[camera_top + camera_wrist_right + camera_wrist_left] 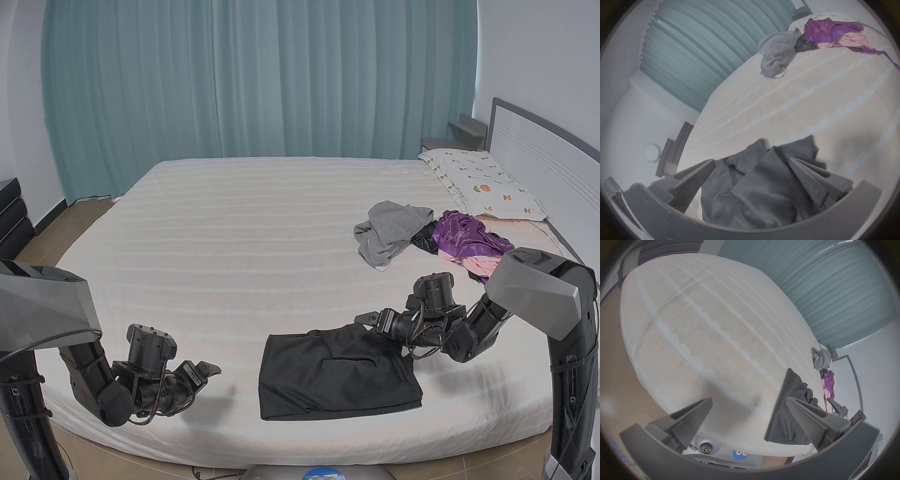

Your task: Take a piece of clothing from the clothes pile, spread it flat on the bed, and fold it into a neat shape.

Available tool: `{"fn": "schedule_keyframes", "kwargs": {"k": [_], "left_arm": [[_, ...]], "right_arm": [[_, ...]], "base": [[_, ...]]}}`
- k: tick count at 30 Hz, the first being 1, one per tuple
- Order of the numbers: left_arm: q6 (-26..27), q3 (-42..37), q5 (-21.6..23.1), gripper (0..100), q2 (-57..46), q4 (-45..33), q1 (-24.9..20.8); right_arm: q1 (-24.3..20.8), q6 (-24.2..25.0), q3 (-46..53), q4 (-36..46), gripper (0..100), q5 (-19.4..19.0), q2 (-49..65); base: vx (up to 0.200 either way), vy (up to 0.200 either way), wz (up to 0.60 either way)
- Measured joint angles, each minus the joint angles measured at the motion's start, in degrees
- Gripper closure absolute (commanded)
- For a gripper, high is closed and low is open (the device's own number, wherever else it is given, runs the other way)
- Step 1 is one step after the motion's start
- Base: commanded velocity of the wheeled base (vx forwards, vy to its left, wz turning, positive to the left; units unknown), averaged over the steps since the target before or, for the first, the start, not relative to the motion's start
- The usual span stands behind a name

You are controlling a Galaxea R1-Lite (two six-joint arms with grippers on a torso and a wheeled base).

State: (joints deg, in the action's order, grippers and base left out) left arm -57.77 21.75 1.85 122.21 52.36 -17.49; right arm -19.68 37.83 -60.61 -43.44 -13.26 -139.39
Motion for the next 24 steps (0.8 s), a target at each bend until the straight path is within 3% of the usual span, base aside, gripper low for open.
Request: {"fn": "schedule_keyframes", "kwargs": {"k": [10,20,21,24], "left_arm": [[-0.1,0.5,0.0,0,0.0,0.0,0.0],[-0.1,0.6,0.0,0,0.0,0.0,0.0],[-0.1,0.7,0.0,0,0.0,0.0,0.0],[-0.1,0.7,0.0,0,0.0,0.0,0.0]], "right_arm": [[-1.1,-2.1,0.8,-7.7,0,1.3,-1.7],[-1.0,-3.6,0.9,-7.3,0,1.6,-3.3],[-1.1,-3.7,0.9,-7.3,100,1.6,-3.4],[-1.3,-4.4,0.9,-7.3,100,1.7,-4.0]], "base": [[0.000,0.000,0.00],[0.000,0.000,0.00],[0.000,0.000,0.00],[0.000,0.000,0.00]]}}
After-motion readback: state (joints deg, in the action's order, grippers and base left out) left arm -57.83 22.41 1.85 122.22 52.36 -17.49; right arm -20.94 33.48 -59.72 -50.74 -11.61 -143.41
